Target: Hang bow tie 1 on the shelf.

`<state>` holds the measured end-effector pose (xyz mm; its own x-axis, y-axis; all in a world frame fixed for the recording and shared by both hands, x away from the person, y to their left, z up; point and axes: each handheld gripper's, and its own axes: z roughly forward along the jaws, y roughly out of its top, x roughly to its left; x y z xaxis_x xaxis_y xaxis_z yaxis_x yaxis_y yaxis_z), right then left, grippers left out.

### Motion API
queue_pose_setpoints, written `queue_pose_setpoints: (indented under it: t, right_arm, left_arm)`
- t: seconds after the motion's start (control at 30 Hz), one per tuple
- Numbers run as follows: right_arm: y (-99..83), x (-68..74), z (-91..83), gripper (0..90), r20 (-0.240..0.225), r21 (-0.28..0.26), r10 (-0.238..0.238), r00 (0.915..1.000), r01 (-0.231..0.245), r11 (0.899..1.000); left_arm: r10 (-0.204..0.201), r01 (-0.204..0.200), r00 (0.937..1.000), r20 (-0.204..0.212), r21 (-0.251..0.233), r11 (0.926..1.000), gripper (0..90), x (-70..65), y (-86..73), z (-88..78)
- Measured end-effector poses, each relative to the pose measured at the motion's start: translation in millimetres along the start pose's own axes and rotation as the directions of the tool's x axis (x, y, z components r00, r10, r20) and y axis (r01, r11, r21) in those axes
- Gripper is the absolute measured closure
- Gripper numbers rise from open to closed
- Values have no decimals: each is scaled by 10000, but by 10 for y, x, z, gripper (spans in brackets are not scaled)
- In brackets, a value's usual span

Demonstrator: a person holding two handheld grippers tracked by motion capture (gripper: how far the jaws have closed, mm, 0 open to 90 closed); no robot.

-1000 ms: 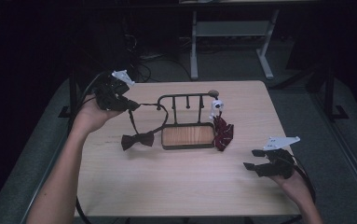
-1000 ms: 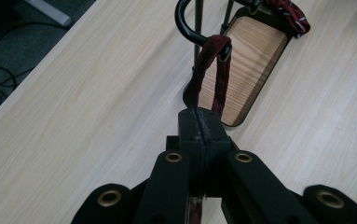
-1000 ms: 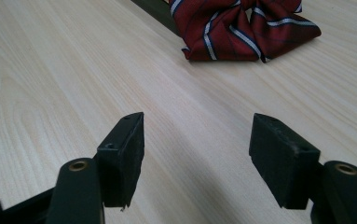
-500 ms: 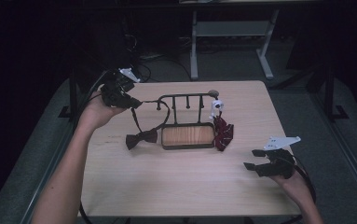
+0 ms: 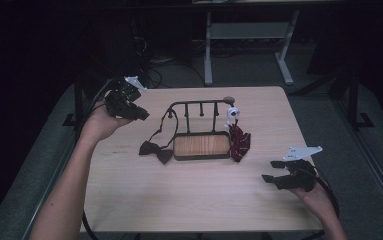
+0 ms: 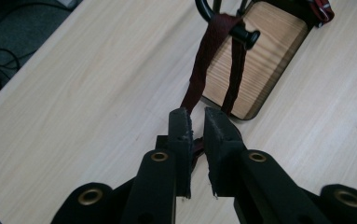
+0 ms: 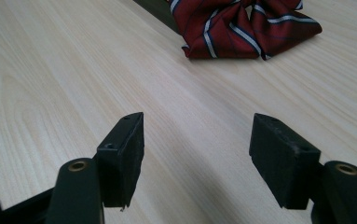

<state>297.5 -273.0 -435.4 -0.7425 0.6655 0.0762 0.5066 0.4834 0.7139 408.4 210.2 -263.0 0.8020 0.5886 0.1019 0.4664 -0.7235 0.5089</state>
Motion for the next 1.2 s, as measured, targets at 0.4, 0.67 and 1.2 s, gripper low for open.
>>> queue_pose_setpoints:
  t: [0.4,0.67,1.2]
  right_arm:
    - [-28,-25,-58,350,126,-144,95,9999,-93,9999]
    - [-33,-27,-47,349,131,-85,186,9997,-185,9998]
    - [-38,-37,-61,348,219,-122,237,9995,-234,9997]
  left_arm:
    - [61,-63,9998,187,108,9999,778,-14,-166,85]
    - [45,-48,9998,172,145,9999,757,-49,-283,129]
    - [3,-8,9996,291,156,9999,722,-70,-429,181]
